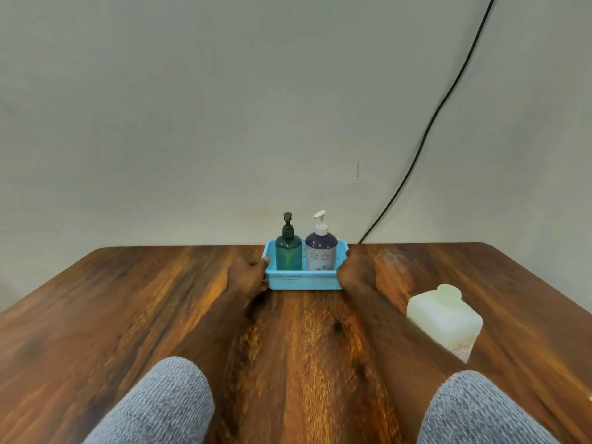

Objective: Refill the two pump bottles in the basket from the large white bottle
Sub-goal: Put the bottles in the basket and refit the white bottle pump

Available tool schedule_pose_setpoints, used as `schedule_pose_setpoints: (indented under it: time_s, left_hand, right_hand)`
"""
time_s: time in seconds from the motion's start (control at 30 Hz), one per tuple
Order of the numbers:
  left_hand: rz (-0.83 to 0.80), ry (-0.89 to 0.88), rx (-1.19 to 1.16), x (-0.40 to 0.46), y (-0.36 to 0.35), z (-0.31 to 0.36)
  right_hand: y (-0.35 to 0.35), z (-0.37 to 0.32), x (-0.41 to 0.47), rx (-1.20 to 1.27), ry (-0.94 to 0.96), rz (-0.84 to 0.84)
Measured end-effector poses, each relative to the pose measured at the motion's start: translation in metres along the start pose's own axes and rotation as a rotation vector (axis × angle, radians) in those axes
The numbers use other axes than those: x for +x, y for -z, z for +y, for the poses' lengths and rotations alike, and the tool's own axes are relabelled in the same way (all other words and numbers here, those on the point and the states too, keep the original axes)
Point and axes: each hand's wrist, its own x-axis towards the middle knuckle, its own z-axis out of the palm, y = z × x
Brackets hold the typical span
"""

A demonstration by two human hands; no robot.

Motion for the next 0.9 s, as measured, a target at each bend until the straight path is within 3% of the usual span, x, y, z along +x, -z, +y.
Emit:
schedule_pose_setpoints:
  time_s: [0.13, 0.2, 0.53, 0.7, 0.9]
  left_hand:
    - [0.262, -0.165, 0.211, -0.028, 0.003, -0.004]
    - [0.284, -0.286, 0.237, -0.048, 0.005, -0.003]
    - [-0.024, -0.494, -0.054, -0.163, -0.027, 0.011]
    - [-0.086, -0.555, -0.153, -0.23, -0.061, 0.017]
    - [-0.152, -0.436, -0.115, -0.271, -0.093, 0.012]
  right_hand:
    - [0.01, -0.004, -0.024, 0.031, 0.044, -0.025]
    - [0.02, -0.007, -0.043, 0.064, 0.064, -0.007]
    - [0.078, 0.027, -0.153, 0.148, 0.378, 0.086]
    - [0.119, 0.074, -0.202, 0.139, 0.362, 0.052]
    - [0.178, 0.153, -0.222, 0.075, 0.238, 0.149]
